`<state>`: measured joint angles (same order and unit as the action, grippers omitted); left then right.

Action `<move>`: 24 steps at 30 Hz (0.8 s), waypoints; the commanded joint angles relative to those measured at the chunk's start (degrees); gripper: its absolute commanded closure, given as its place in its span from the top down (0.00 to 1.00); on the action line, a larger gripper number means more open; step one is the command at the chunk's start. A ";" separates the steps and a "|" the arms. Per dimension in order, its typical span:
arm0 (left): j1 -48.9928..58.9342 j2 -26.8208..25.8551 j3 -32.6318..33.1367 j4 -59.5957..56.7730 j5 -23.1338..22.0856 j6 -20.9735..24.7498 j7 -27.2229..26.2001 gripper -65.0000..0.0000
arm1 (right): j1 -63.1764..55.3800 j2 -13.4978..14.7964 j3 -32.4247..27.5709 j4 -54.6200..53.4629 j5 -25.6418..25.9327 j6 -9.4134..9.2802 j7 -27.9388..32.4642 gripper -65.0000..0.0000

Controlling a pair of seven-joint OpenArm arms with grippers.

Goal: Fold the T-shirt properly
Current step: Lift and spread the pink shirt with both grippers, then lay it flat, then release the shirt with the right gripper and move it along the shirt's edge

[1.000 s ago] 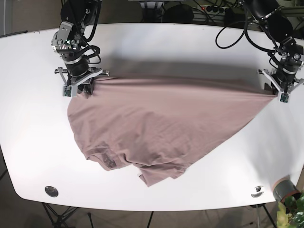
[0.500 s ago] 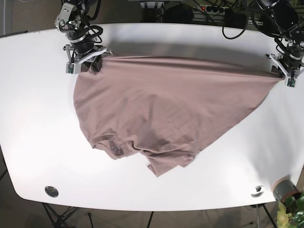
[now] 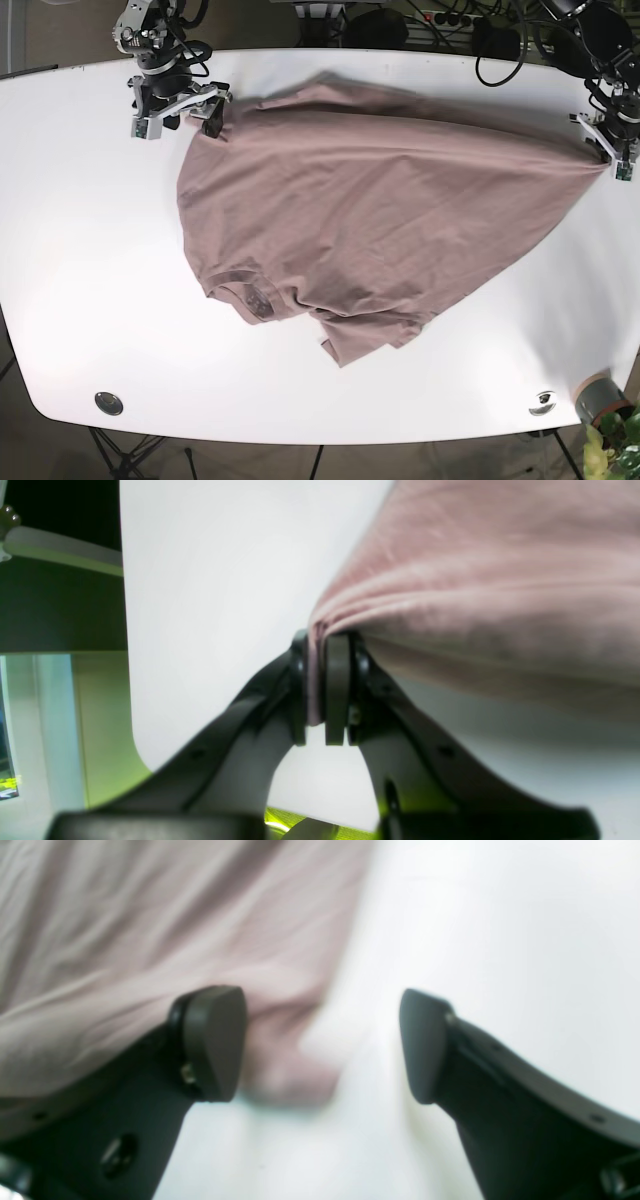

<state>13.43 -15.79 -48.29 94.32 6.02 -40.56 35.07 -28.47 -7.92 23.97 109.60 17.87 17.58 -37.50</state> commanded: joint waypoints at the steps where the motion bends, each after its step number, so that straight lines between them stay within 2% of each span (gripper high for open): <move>1: -0.46 -1.48 -0.45 0.84 -0.18 0.56 -0.92 0.00 | 2.49 0.14 -0.10 1.56 0.29 0.48 1.32 0.72; 5: -0.55 -1.48 -0.28 0.84 -0.18 0.56 -0.92 0.00 | 7.85 3.04 -0.27 0.24 0.29 0.48 0.88 0.72; 11: -0.64 -1.40 -0.19 0.84 -0.18 0.56 -0.92 0.00 | 19.81 7.62 -2.56 -8.81 0.29 0.39 -1.76 0.72; 17: -0.64 -1.40 -0.28 0.84 -0.18 0.56 -0.92 0.00 | 30.45 10.25 -2.65 -21.82 0.20 0.39 -3.60 0.72; 24: -0.64 -1.31 -0.19 0.84 -0.18 0.56 -0.92 0.00 | 33.52 10.43 -3.61 -27.80 0.20 0.39 -3.60 0.72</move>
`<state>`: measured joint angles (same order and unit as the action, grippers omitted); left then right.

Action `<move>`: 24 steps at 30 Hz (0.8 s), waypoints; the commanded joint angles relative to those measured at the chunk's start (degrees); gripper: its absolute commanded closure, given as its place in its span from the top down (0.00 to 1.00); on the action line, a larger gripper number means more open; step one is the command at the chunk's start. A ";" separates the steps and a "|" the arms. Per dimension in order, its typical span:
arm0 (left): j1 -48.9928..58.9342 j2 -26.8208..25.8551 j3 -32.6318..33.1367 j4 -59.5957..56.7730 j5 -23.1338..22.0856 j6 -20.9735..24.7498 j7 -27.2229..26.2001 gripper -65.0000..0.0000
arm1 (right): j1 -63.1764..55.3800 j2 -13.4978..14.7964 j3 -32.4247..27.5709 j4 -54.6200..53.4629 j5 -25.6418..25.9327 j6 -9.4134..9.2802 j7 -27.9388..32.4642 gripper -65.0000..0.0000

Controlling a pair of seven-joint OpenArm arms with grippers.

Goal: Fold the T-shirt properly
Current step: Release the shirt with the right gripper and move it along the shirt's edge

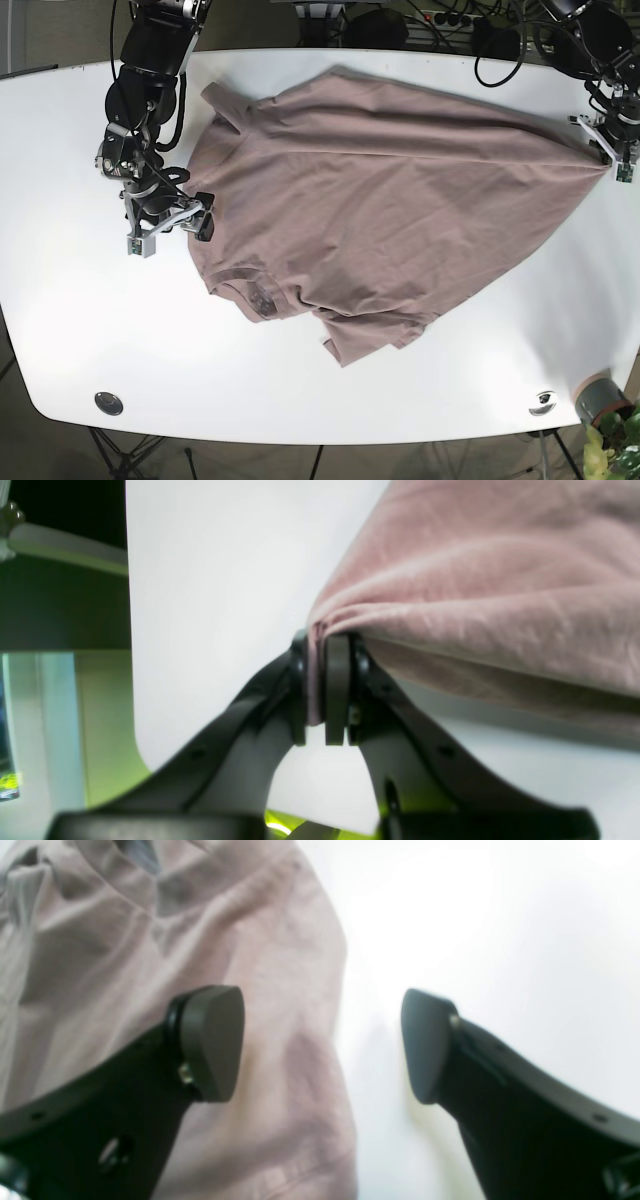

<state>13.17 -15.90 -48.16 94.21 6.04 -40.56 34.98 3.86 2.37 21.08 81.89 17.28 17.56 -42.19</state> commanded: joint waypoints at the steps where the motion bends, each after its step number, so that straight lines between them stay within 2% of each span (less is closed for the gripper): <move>1: -0.38 -1.20 -0.32 0.95 -0.20 0.56 -0.83 0.00 | 1.29 0.13 -1.52 -0.61 0.79 0.42 1.18 0.72; 5: -1.87 -1.20 -0.32 0.86 -0.11 0.56 -0.83 0.00 | 1.81 0.05 -2.93 -1.40 0.79 0.42 1.18 0.70; 8: -2.75 -1.20 -0.32 0.86 -0.11 0.56 -0.83 0.00 | 1.90 -0.04 -3.02 -2.63 0.88 0.42 1.18 0.58; 14: -3.28 -1.55 -0.23 0.86 -0.11 0.56 -0.83 0.00 | 4.10 0.31 -2.75 -5.80 0.88 0.42 1.27 0.07; 15: -3.28 -1.55 -0.06 0.86 -0.11 0.56 -0.83 0.00 | 4.19 0.40 -2.66 -5.80 0.88 0.42 1.27 0.01; 17: -4.33 -1.64 1.08 0.86 -0.11 0.56 -0.83 0.00 | 3.92 0.57 -2.31 -5.27 1.05 0.42 1.27 0.05; 24: -5.39 -2.87 1.79 -1.69 -0.11 0.56 -0.83 0.00 | -1.62 0.40 3.31 0.97 1.40 0.42 1.10 0.03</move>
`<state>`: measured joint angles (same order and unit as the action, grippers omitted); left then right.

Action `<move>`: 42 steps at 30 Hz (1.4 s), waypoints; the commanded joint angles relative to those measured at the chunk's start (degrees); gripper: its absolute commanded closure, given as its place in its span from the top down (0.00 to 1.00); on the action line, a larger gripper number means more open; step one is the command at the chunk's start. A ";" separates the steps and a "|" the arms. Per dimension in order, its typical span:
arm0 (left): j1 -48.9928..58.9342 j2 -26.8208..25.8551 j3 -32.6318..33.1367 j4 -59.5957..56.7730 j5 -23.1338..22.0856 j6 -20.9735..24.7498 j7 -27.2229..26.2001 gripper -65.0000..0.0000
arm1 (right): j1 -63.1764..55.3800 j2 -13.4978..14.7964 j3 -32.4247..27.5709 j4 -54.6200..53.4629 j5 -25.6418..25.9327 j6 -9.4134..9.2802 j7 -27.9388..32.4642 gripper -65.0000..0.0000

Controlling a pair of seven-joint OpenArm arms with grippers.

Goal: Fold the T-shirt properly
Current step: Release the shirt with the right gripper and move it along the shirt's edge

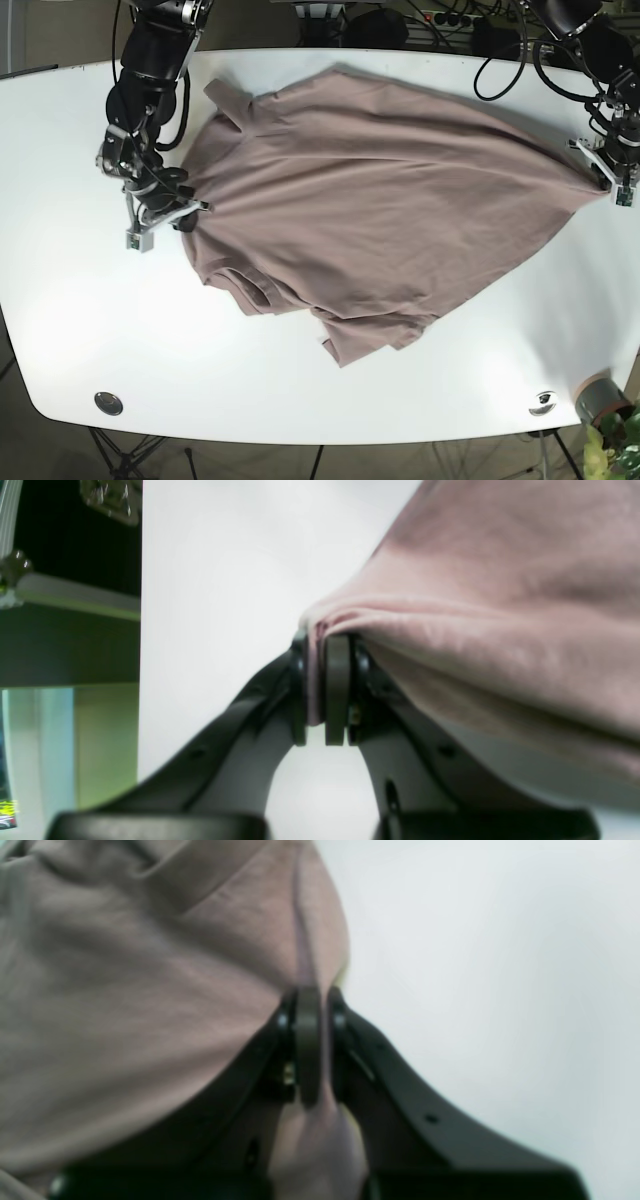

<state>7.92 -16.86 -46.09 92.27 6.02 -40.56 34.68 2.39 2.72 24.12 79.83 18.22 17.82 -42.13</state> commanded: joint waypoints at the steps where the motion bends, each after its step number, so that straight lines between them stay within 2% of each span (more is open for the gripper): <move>1: -0.67 -2.26 -0.11 -0.36 -0.09 0.56 -0.52 0.00 | -1.29 -0.04 0.54 4.17 0.46 0.15 1.03 0.03; 7: -3.13 -3.75 2.35 -3.52 -0.09 0.56 -0.52 0.00 | -10.61 -0.83 0.98 12.96 0.82 0.15 1.03 0.03; 11: -3.48 -4.02 2.61 -3.87 -0.09 0.56 -0.52 0.00 | -16.68 -1.89 2.21 18.15 4.33 0.15 1.03 0.03; 15: -5.77 -4.28 5.69 -4.84 -0.09 0.56 -0.52 0.00 | -22.04 -2.06 2.30 22.01 7.06 0.15 1.03 0.03; 20: -6.91 -5.95 6.22 -9.76 -0.09 0.56 -0.70 0.00 | -26.09 -3.03 2.39 23.42 9.17 0.15 1.12 0.03; 26: -9.81 -6.39 6.92 -12.84 -0.09 0.56 -0.70 0.00 | -26.53 -3.12 2.39 23.42 8.90 0.15 1.12 0.05; 27: -9.99 -6.39 7.01 -13.02 -0.09 0.56 -0.70 0.00 | -26.44 -3.12 2.39 23.42 8.90 0.15 1.12 0.08; 29: -10.16 -6.39 7.10 -13.02 -0.09 0.56 -0.70 0.00 | -25.91 -3.12 2.39 23.51 8.90 0.15 1.12 0.19; 33: -11.75 -6.39 9.21 -13.10 -0.09 0.56 -0.70 0.00 | -22.74 -2.85 2.39 23.95 8.82 0.15 1.12 0.54; 34: -11.75 -6.39 9.38 -13.10 -0.09 0.56 -0.70 0.00 | -22.31 -2.85 2.39 24.04 8.82 0.15 1.12 0.59; 37: -11.75 -6.39 9.65 -13.10 -0.09 0.56 -0.70 0.00 | -19.58 -1.89 2.39 24.12 8.73 0.07 1.03 0.68; 42: -11.84 -6.39 9.73 -12.75 -0.18 0.56 -0.70 0.00 | -14.31 -0.22 1.95 22.10 8.73 0.07 0.85 0.68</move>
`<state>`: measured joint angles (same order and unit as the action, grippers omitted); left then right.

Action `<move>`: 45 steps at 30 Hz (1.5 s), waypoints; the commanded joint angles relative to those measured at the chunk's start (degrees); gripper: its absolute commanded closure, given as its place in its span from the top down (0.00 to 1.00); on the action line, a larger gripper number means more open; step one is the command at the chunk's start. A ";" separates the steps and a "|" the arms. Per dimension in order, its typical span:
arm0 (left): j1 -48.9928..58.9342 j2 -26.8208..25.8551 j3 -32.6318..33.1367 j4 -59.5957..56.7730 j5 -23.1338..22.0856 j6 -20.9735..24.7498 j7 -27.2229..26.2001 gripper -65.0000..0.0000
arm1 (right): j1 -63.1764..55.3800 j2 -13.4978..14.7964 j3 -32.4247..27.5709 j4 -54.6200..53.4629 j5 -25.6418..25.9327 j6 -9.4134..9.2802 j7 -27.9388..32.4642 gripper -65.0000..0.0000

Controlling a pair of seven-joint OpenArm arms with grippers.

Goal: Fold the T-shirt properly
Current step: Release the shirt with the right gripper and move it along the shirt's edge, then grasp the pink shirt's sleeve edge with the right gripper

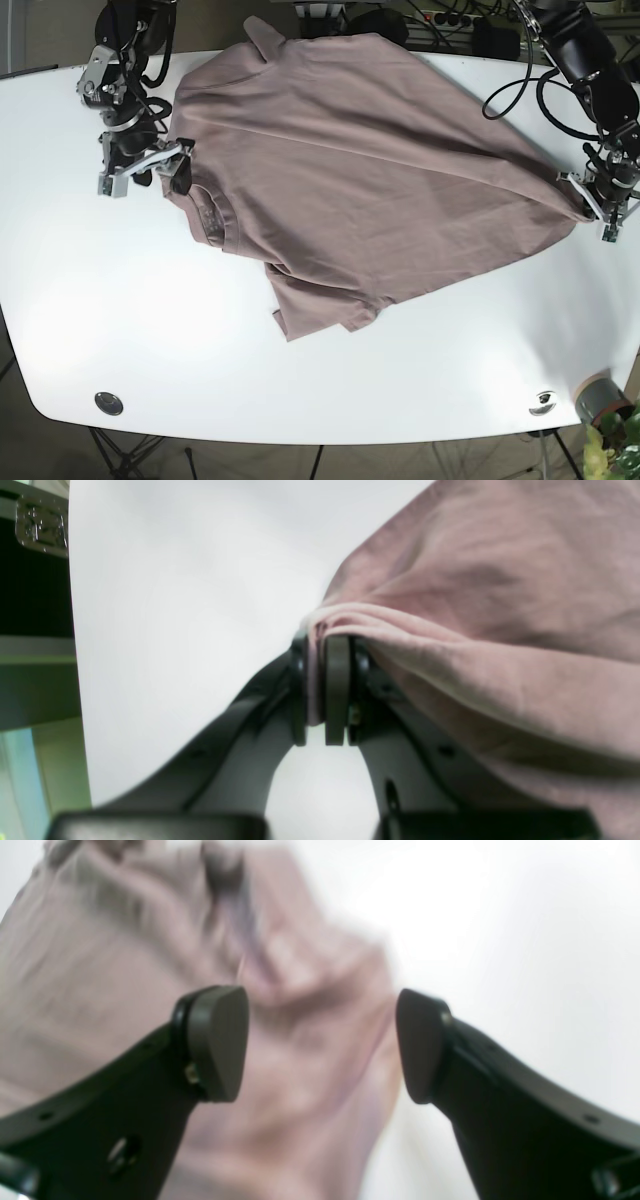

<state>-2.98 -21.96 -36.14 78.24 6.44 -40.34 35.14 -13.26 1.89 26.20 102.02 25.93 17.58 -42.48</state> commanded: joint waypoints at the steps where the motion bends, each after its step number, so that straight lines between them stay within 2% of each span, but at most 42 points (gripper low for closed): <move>1: -0.93 -1.30 -0.39 1.28 -0.59 0.34 -1.16 0.00 | 2.84 1.05 -0.22 -1.14 1.01 0.31 1.12 0.68; 8: -0.75 -1.30 -0.47 1.37 -0.59 0.34 -1.07 0.00 | 11.19 5.10 -7.25 -9.23 1.01 0.31 1.12 0.68; 11: -0.23 -1.47 -0.21 1.37 -0.59 0.34 -1.07 0.01 | 14.44 5.80 -9.80 -12.74 1.01 0.31 1.12 0.68; 17: 3.20 -7.98 4.01 1.37 -0.59 0.34 -1.07 0.03 | 18.49 6.59 -13.32 -16.79 1.01 0.31 1.12 0.68; 20: 5.75 -11.41 5.94 1.37 -0.59 0.34 -1.07 0.17 | 19.37 6.59 -14.46 -17.49 1.01 0.31 1.12 0.68; 23: 7.95 -15.28 5.94 1.19 -0.94 0.34 -1.07 0.40 | 19.45 6.59 -15.25 -17.40 1.01 0.31 1.20 0.68; 26: 8.39 -16.95 5.94 1.19 -0.94 0.34 -1.07 0.58 | 20.51 6.68 -15.43 -17.49 1.01 0.31 1.29 0.69; 28: 8.39 -17.39 5.94 1.37 -1.29 0.34 -1.07 0.63 | 20.68 6.68 -15.95 -17.49 1.01 0.31 1.29 0.69; 31: 8.39 -17.91 5.85 1.37 -5.78 0.34 -1.07 0.65 | 20.95 6.68 -17.18 -17.58 1.01 0.31 1.29 0.69; 35: 8.21 -20.37 4.71 1.02 -16.33 0.34 -0.81 0.65 | 22.62 6.68 -19.91 -17.58 1.01 0.31 1.20 0.69; 38: 8.83 -20.29 -0.56 0.75 -24.15 0.34 -0.37 0.66 | 23.76 6.68 -21.40 -19.34 1.01 0.31 1.20 0.69; 43: 10.06 -18.97 -8.30 -0.48 -33.21 0.34 6.67 0.65 | 27.98 6.68 -21.58 -25.93 1.01 0.39 1.38 0.69; 45: 10.15 -17.82 -11.02 -0.74 -35.49 0.34 8.34 0.65 | 29.65 6.68 -21.58 -28.30 1.01 0.66 1.47 0.69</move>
<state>7.66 -38.92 -46.19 76.84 -26.89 -39.81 44.10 14.33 8.19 4.45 74.78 26.04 17.87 -42.06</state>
